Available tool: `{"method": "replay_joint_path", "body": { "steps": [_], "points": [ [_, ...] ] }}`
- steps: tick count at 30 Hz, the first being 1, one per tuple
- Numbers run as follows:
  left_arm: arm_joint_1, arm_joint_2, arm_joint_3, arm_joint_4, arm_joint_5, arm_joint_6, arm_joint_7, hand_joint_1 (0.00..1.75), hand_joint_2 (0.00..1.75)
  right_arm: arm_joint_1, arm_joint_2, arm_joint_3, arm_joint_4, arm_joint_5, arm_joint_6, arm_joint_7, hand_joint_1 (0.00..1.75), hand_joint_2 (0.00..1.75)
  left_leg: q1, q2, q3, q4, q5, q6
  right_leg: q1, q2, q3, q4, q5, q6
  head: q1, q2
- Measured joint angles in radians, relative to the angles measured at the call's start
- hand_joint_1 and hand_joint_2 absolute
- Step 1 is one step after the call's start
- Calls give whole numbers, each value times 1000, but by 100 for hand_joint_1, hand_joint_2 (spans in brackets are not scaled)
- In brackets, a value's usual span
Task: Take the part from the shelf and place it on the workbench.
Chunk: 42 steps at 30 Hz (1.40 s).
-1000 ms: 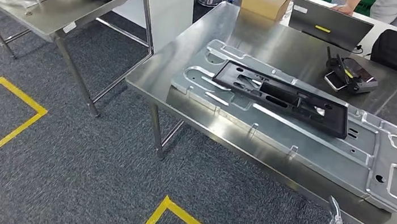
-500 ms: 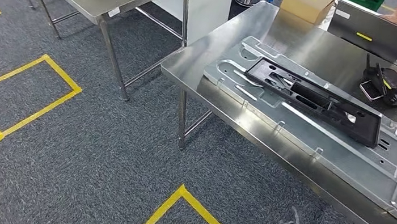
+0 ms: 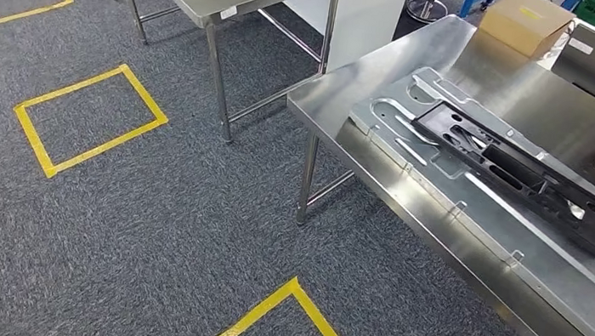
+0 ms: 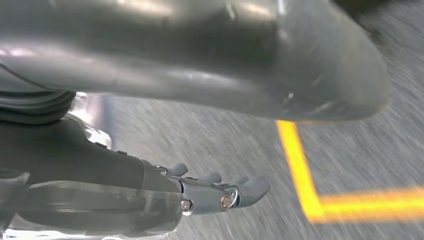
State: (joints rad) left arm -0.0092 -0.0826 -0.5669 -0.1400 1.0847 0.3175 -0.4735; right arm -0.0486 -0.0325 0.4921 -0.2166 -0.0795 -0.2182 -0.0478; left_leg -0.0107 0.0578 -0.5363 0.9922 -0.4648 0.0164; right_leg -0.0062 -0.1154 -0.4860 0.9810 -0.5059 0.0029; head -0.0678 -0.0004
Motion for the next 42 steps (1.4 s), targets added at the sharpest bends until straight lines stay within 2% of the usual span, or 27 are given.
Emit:
{"method": "replay_joint_path", "body": {
  "steps": [1, 3, 5, 7, 8, 9, 11, 12, 14, 16, 18, 20, 21, 22, 23, 25, 27, 29, 31, 32, 34, 35, 37, 38, 39, 41, 42],
  "points": [
    [0, 1, -2, 0, -1, -1, 2, 0, 0, -1, 3, 3, 5, -1, 30, 28, 0, 0, 2, -10, 1, -7, 2, 6, 0, 4, 1, 3, -4, 6, 0, 0],
    [-2, 3, -5, 0, -4, -3, 3, 0, 0, 0, 6, 11, 12, -1, 85, 73, 0, 0, 8, -30, 2, -18, 11, 20, -3, 47, -19, 49, -39, 14, 0, 0],
    [-4, 4, -8, 0, -7, -10, 0, 0, 0, 2, 6, 19, 21, 0, 126, 101, 0, 0, 9, -49, -1, -22, 17, 28, -7, 97, -81, 174, -107, 15, 0, 0],
    [-6, 5, -9, 0, -8, -16, -7, 0, 0, 5, 7, 22, 27, 0, 143, 112, 0, 0, 6, -74, -5, -20, 19, 30, -8, 110, -138, 283, -140, 16, 0, 0],
    [-6, 5, -9, 0, -8, -18, -11, 0, 0, 6, 7, 23, 30, 0, 147, 115, 0, 0, 5, -87, -6, -17, 19, 30, -8, 111, -144, 288, -126, 16, 0, 0],
    [-6, 5, -10, 0, -9, -18, -14, 0, 0, 6, 7, 25, 32, -1, 150, 116, 0, 0, 5, -101, -5, -14, 19, 29, -8, 115, -130, 253, -93, 15, 0, 0],
    [-7, 5, -14, 0, -13, -18, -20, 0, 0, 7, 7, 28, 36, -1, 153, 116, 0, 0, 3, -126, -7, -3, 16, 24, -8, 143, -73, 122, -20, 10, 0, 0],
    [-9, 5, -17, 0, -16, -18, -23, 0, 0, 7, 7, 29, 38, -1, 153, 115, 0, 0, 3, -137, -10, 2, 14, 20, -8, 160, -51, 68, 1, 8, 0, 0],
    [-11, 5, -23, 0, -20, -14, -27, 0, 0, 5, 7, 31, 41, 0, 154, 112, 0, 0, 4, -153, -18, 9, 14, 10, -5, 176, -35, 26, 7, 5, 0, 0],
    [-10, 6, -29, 0, -25, -7, -28, 0, 0, 1, 9, 33, 41, 0, 156, 109, 0, 0, 7, -165, -24, 10, 16, -1, -6, 157, -35, 20, 14, -5, 0, 0],
    [-10, 8, -33, 0, -29, 0, -25, 0, 0, 0, 12, 35, 42, 1, 158, 107, 0, 0, 6, -137, -43, 49, -9, -11, -11, 134, -31, 11, 19, -18, 0, 0],
    [-13, 9, -38, 0, -33, 5, -18, 0, 0, 4, 14, 37, 43, 1, 157, 106, 0, 0, 10, -90, -98, 166, -72, -21, -10, 108, -29, 7, 20, -25, 0, 0],
    [-14, 9, -41, 0, -35, 7, -12, 0, 0, 5, 14, 37, 45, 1, 157, 105, 0, 0, 14, -79, -131, 234, -102, -26, -8, 95, -30, 7, 19, -26, 0, 0],
    [-15, 9, -44, 0, -37, 9, -6, 0, 0, 6, 14, 37, 45, 1, 156, 105, 0, 0, 18, -73, -155, 284, -117, -30, -7, 83, -30, 8, 18, -26, 0, 0],
    [-14, 9, -47, 0, -37, 9, 0, 0, 0, 6, 14, 37, 46, 0, 156, 104, 0, 0, 20, -69, -162, 298, -113, -33, -7, 71, -29, 8, 16, -25, 0, 0],
    [-13, 10, -52, 0, -37, 9, 13, 0, 0, 5, 15, 37, 46, 0, 156, 103, 0, 0, 23, -54, -115, 210, -57, -34, -7, 49, -23, 8, 12, -21, 0, 0],
    [-15, 12, -55, 0, -38, 9, 23, 0, 0, 5, 16, 38, 47, 0, 156, 102, 0, 0, 18, -13, -45, 71, -7, -27, -5, 29, -16, 9, 5, -12, 0, 0],
    [-18, 13, -57, 0, -37, 12, 28, 0, 0, 4, 16, 38, 47, 0, 154, 102, 0, 0, 10, 6, -20, 14, 1, -13, 0, 11, -12, 10, -1, 0, 0, 0],
    [-15, 13, -57, 0, -37, 16, 30, 0, 0, -2, 17, 39, 47, 1, 150, 101, 0, 0, 8, -15, -22, 9, 4, 0, 0, -5, -8, 10, -5, 11, 0, 0],
    [-14, 14, -58, 0, -36, 17, 31, 0, 0, -4, 17, 40, 47, 2, 148, 101, 0, 0, 9, -25, -21, 5, 7, 6, -2, 4, -8, 17, -12, 17, 0, 0],
    [-14, 15, -57, 0, -33, 18, 30, 0, 0, -4, 18, 43, 47, 3, 144, 100, 0, 0, 12, -44, -17, -3, 14, 18, -6, 53, -35, 86, -57, 24, 1, 0],
    [-15, 15, -57, 0, -31, 18, 30, 0, 0, -2, 18, 44, 48, 4, 144, 100, 0, 0, 11, -53, -18, -4, 16, 22, -8, 83, -65, 151, -92, 25, 1, 0],
    [-15, 16, -57, 0, -28, 18, 32, 0, 0, 1, 19, 45, 48, 6, 143, 99, 0, 0, 8, -75, -19, -3, 17, 27, -8, 108, -136, 285, -145, 25, 1, 0],
    [-15, 16, -57, 0, -25, 18, 36, 0, 0, 2, 20, 46, 49, 8, 143, 99, 0, 0, 7, -88, -19, -3, 17, 27, -8, 111, -157, 315, -144, 25, 1, 0],
    [-15, 16, -57, 0, -22, 19, 40, 0, 0, 3, 20, 46, 49, 10, 143, 99, 0, 0, 6, -102, -17, -2, 17, 27, -8, 112, -160, 309, -124, 24, 1, 0],
    [-14, 16, -57, 0, -17, 20, 50, 0, 0, 3, 20, 48, 49, 14, 142, 100, 0, 0, 6, -129, -14, 1, 15, 24, -10, 128, -118, 195, -42, 21, 1, 0],
    [-15, 16, -57, 0, -17, 20, 51, 0, 0, 4, 20, 49, 50, 17, 142, 100, 0, 0, 5, -140, -15, 6, 13, 21, -10, 151, -92, 128, -8, 19, 1, 0]
  ]
}}
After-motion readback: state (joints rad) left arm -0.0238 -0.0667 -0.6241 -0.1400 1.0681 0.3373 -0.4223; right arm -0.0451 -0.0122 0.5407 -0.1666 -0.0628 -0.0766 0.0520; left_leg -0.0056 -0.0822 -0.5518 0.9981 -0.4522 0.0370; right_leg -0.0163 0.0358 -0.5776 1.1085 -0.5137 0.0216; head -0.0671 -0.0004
